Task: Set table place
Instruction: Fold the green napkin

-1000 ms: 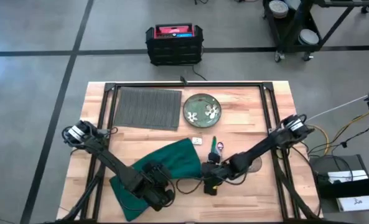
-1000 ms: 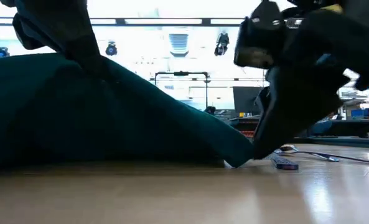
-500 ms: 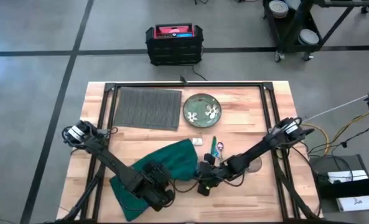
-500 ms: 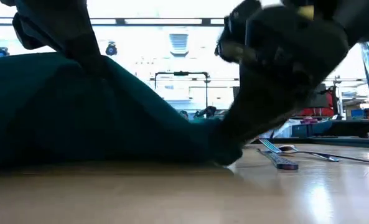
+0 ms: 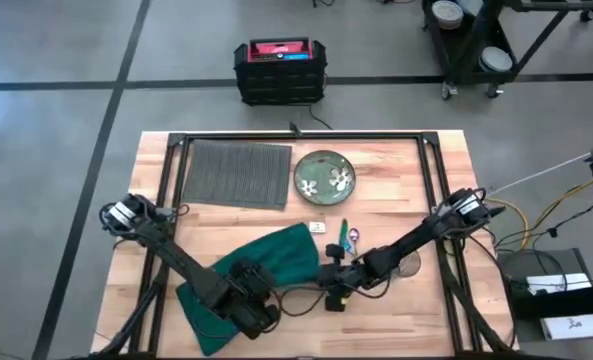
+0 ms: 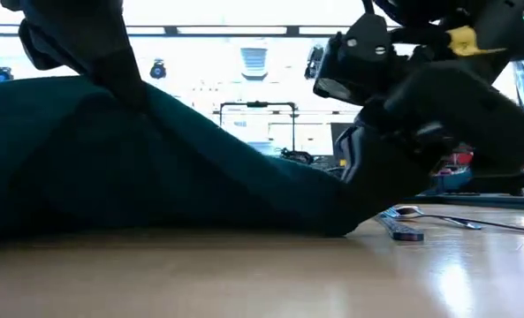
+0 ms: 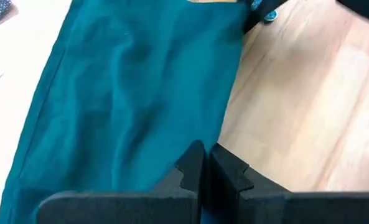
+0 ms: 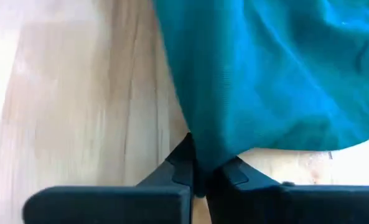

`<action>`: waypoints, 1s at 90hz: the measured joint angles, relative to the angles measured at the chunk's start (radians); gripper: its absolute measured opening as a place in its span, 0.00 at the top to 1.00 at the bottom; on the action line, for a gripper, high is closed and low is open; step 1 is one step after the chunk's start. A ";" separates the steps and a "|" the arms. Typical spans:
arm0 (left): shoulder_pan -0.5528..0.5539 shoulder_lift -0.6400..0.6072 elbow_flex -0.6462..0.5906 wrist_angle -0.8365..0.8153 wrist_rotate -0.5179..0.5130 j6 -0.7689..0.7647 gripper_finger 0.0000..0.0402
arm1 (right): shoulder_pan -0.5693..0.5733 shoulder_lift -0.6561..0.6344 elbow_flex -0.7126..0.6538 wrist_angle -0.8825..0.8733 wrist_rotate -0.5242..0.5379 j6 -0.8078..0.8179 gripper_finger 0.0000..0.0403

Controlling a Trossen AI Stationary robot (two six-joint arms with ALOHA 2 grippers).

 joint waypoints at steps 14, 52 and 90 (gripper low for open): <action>-0.004 0.000 0.000 0.000 -0.008 -0.003 1.00 | 0.001 -0.057 -0.005 -0.122 -0.022 -0.101 1.00; -0.007 0.000 0.000 -0.013 0.001 -0.005 1.00 | -0.007 -0.091 0.119 -0.401 0.106 -0.227 1.00; -0.013 0.000 0.000 -0.011 0.002 -0.005 1.00 | -0.005 -0.092 0.172 -0.680 0.370 -0.431 1.00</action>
